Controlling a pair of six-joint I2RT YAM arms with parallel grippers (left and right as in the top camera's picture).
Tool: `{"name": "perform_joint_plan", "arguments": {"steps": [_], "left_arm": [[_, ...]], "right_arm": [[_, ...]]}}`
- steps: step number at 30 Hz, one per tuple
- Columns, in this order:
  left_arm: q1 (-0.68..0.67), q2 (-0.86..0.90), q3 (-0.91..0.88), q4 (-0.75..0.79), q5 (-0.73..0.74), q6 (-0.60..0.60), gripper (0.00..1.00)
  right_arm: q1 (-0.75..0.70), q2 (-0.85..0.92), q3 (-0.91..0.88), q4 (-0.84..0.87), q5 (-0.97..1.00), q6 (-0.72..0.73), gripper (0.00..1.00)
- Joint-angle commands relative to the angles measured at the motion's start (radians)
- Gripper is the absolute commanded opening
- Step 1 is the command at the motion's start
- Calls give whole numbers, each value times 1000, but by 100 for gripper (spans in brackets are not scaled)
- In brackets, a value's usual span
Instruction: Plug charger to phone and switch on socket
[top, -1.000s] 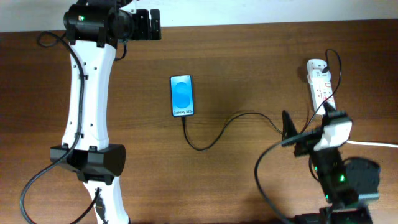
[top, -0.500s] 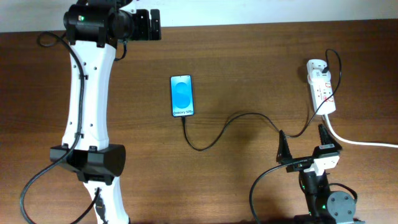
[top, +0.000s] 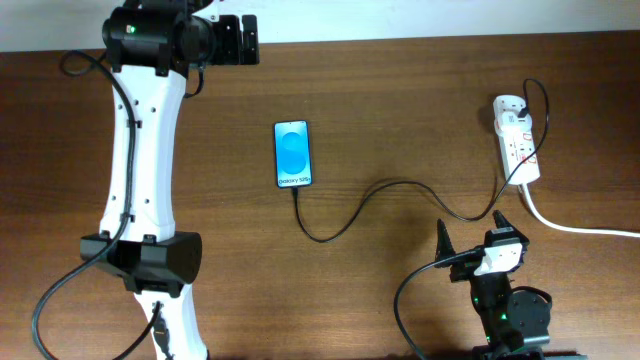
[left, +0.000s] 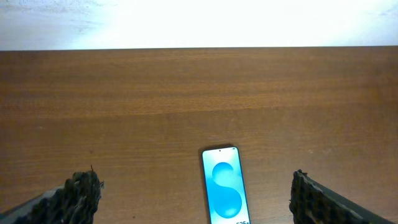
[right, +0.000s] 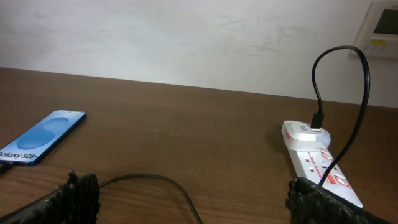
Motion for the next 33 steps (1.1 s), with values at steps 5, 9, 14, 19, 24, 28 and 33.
{"name": "perform_joint_plan", "arguments": {"steps": [5, 9, 14, 19, 24, 28, 33], "left_arm": [[7, -3, 2, -2, -7, 13, 100], [7, -3, 2, -2, -7, 13, 99], [4, -15, 2, -18, -7, 13, 99], [-3, -307, -367, 118, -109, 16, 99], [63, -738, -1117, 617, -107, 95, 100], [71, -1057, -1596, 1014, -21, 261, 99], [81, -1431, -2091, 1382, -21, 268, 99]], "right_arm": [[12, -11, -7, -3, 12, 0, 99], [12, -10, -7, -3, 12, 0, 99], [12, -11, -7, -3, 12, 0, 99], [12, -10, -7, -3, 12, 1, 98], [12, -11, -7, -3, 12, 1, 98], [12, -10, -7, -3, 12, 0, 99], [12, -10, -7, -3, 12, 1, 99]]}}
